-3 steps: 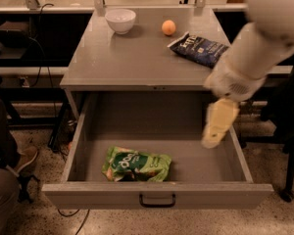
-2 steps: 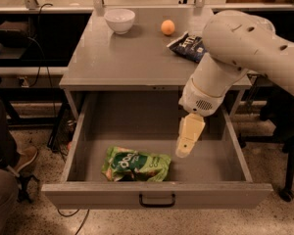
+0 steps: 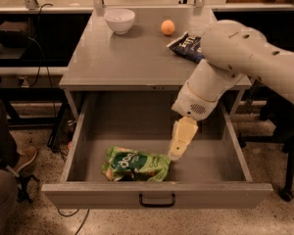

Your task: Pick green rice chip bag from top drawer and place on counter

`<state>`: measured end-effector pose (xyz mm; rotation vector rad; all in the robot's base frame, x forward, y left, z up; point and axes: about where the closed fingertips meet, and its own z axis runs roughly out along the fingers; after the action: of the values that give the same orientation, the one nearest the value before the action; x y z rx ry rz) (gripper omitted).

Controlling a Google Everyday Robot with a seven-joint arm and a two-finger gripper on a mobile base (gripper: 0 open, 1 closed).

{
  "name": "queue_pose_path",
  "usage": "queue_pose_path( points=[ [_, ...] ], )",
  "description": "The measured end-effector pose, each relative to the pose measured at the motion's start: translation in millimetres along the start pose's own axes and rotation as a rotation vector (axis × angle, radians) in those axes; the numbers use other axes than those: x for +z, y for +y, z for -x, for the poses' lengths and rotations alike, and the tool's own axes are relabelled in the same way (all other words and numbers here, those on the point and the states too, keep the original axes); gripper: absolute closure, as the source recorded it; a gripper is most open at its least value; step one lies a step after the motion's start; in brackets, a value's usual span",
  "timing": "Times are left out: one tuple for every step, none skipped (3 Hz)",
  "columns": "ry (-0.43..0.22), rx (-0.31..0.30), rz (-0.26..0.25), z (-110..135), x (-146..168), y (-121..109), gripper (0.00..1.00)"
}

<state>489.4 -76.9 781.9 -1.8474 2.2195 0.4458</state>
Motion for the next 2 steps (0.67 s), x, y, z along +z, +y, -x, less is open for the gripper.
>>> queue_pose_path(
  points=[
    [-0.068,0.012,0.086,24.3,44.2,0.5,0.00],
    [-0.122,0.042,0.155,47.6,89.1,0.2,0.00]
  ],
)
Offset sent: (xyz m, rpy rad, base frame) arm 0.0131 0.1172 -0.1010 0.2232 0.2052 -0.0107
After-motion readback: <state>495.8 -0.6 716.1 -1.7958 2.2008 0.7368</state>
